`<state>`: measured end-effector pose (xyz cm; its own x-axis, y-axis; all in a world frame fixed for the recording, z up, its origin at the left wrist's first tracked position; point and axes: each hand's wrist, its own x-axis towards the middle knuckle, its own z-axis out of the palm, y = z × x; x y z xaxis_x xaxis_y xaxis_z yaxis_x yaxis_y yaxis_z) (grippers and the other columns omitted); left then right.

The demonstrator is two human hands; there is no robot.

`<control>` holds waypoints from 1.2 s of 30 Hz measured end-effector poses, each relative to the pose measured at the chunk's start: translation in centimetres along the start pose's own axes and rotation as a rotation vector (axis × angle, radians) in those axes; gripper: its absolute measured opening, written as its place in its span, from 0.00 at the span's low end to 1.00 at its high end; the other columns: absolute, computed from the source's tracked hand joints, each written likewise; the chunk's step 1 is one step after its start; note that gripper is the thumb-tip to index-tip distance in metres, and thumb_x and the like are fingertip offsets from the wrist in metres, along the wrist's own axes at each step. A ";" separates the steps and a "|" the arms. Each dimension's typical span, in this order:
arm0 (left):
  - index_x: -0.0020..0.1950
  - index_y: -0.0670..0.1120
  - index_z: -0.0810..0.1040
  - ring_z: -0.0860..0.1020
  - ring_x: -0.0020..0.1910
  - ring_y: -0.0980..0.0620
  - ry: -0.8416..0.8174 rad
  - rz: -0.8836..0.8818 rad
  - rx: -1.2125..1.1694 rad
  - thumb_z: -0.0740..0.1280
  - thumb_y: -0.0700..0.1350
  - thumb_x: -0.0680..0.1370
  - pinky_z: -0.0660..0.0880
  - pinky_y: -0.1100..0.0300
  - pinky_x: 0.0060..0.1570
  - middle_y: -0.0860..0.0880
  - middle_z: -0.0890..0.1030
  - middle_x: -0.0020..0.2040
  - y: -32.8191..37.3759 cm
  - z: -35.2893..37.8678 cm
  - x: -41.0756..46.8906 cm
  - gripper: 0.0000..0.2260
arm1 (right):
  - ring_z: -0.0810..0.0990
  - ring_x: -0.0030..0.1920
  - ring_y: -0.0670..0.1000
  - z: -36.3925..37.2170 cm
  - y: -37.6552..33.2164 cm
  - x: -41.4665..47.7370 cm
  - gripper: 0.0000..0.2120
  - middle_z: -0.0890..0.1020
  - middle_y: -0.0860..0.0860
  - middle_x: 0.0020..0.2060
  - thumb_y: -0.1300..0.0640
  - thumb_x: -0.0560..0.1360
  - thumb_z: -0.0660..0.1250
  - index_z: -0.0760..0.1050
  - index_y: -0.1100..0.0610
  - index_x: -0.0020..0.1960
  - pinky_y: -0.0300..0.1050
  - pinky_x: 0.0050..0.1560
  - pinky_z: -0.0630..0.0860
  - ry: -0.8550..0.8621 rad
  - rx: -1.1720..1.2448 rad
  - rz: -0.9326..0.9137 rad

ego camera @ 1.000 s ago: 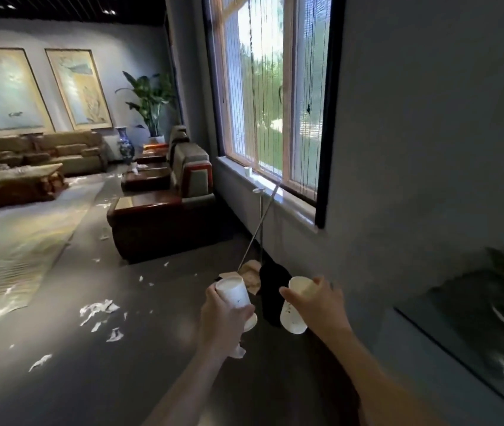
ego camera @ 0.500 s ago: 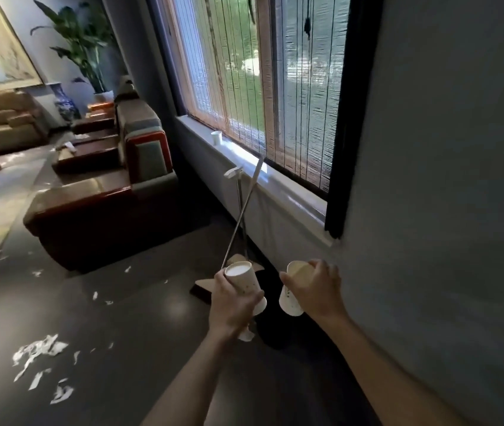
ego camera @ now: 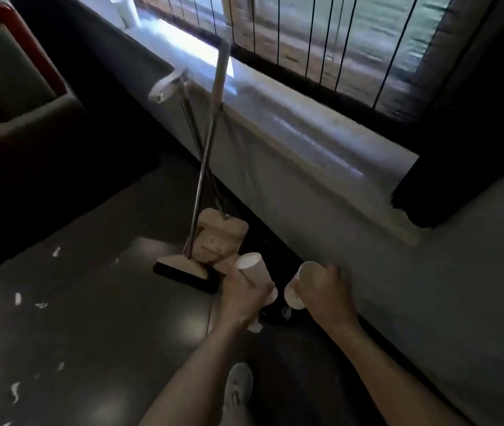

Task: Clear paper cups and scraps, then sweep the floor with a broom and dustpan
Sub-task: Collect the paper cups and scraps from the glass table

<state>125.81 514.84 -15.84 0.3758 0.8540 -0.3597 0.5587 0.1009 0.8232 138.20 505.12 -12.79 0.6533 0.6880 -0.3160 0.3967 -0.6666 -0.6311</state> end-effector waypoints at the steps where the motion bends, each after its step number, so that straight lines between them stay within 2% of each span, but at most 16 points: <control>1: 0.62 0.55 0.67 0.77 0.54 0.56 -0.033 0.017 0.015 0.75 0.44 0.69 0.76 0.64 0.49 0.53 0.76 0.54 -1.2 0.8 2.2 0.26 | 0.80 0.48 0.60 1.3 0.4 1.3 0.10 0.80 0.60 0.48 0.51 0.73 0.69 0.74 0.58 0.45 0.50 0.47 0.76 -0.031 0.055 0.093; 2: 0.63 0.53 0.67 0.77 0.55 0.55 -0.069 0.028 0.035 0.74 0.44 0.69 0.75 0.64 0.50 0.53 0.76 0.55 -2.5 1.7 4.3 0.27 | 0.79 0.52 0.60 2.7 1.1 2.7 0.14 0.79 0.60 0.51 0.49 0.73 0.69 0.73 0.60 0.48 0.51 0.51 0.77 -0.006 0.100 0.136; 4: 0.69 0.48 0.61 0.73 0.58 0.55 -0.110 -0.012 0.064 0.75 0.45 0.69 0.72 0.61 0.53 0.55 0.72 0.58 -5.2 3.4 7.4 0.34 | 0.73 0.62 0.58 6.0 3.3 4.7 0.27 0.72 0.58 0.61 0.47 0.71 0.71 0.70 0.62 0.63 0.54 0.60 0.74 0.015 0.181 0.270; 6: 0.71 0.48 0.58 0.69 0.57 0.57 -0.117 -0.023 0.108 0.76 0.46 0.69 0.69 0.64 0.50 0.58 0.69 0.57 -7.5 4.9 9.7 0.38 | 0.68 0.66 0.57 8.7 5.1 6.1 0.35 0.67 0.56 0.66 0.46 0.70 0.73 0.64 0.59 0.70 0.52 0.63 0.71 0.020 0.232 0.344; 8: 0.73 0.47 0.56 0.68 0.59 0.55 -0.141 -0.061 0.149 0.77 0.46 0.69 0.69 0.59 0.53 0.55 0.69 0.60 -9.6 6.5 11.7 0.40 | 0.67 0.67 0.57 11.1 6.9 7.6 0.36 0.66 0.55 0.67 0.46 0.70 0.73 0.63 0.57 0.72 0.49 0.61 0.69 0.045 0.238 0.369; 10: 0.74 0.46 0.55 0.68 0.66 0.48 -0.178 -0.105 0.126 0.77 0.45 0.69 0.69 0.52 0.64 0.47 0.68 0.68 -11.5 7.8 13.4 0.42 | 0.66 0.68 0.57 13.1 8.5 8.7 0.37 0.65 0.56 0.69 0.45 0.71 0.72 0.61 0.56 0.73 0.51 0.61 0.69 0.025 0.241 0.427; 12: 0.76 0.45 0.53 0.64 0.71 0.44 -0.217 -0.125 0.137 0.77 0.45 0.69 0.65 0.49 0.69 0.44 0.66 0.72 -12.9 8.6 14.8 0.44 | 0.65 0.70 0.58 14.6 9.6 9.5 0.38 0.64 0.56 0.71 0.46 0.72 0.71 0.58 0.56 0.75 0.52 0.61 0.69 -0.001 0.251 0.472; 15: 0.78 0.44 0.51 0.63 0.73 0.44 -0.234 -0.143 0.131 0.77 0.46 0.70 0.64 0.49 0.70 0.43 0.64 0.74 -14.2 9.3 16.0 0.45 | 0.65 0.70 0.58 16.0 10.5 10.5 0.36 0.64 0.56 0.72 0.46 0.74 0.69 0.58 0.56 0.76 0.53 0.63 0.69 -0.012 0.259 0.481; 19: 0.77 0.43 0.52 0.66 0.71 0.45 -0.239 -0.130 0.096 0.74 0.44 0.73 0.65 0.51 0.70 0.43 0.67 0.72 -14.5 9.5 16.9 0.40 | 0.67 0.69 0.59 16.7 10.5 11.5 0.35 0.64 0.56 0.72 0.46 0.75 0.69 0.58 0.56 0.75 0.54 0.62 0.73 -0.023 0.245 0.484; 25: 0.77 0.43 0.55 0.66 0.72 0.46 -0.287 -0.030 0.210 0.73 0.45 0.74 0.64 0.55 0.69 0.43 0.67 0.73 -12.1 8.0 16.6 0.38 | 0.68 0.68 0.57 15.9 8.3 11.8 0.34 0.65 0.55 0.71 0.46 0.75 0.68 0.59 0.55 0.75 0.48 0.58 0.71 -0.013 0.271 0.430; 33: 0.75 0.41 0.61 0.66 0.71 0.44 -0.428 0.216 0.467 0.73 0.44 0.72 0.63 0.56 0.68 0.42 0.68 0.71 -1.9 0.2 13.7 0.35 | 0.62 0.73 0.53 7.5 0.5 8.6 0.33 0.62 0.52 0.74 0.47 0.76 0.66 0.57 0.54 0.76 0.49 0.72 0.63 0.029 0.313 0.341; 36: 0.77 0.43 0.56 0.61 0.74 0.47 -0.592 0.324 0.645 0.71 0.48 0.73 0.58 0.60 0.70 0.46 0.64 0.74 2.9 -2.3 9.9 0.37 | 0.64 0.71 0.53 3.1 -2.5 4.1 0.33 0.66 0.53 0.72 0.47 0.75 0.67 0.60 0.55 0.75 0.51 0.70 0.65 0.082 0.321 0.374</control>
<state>129.47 524.76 -16.07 0.8017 0.3738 -0.4664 0.5964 -0.5516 0.5831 137.86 510.47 -14.71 0.7664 0.3854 -0.5138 -0.0843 -0.7327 -0.6753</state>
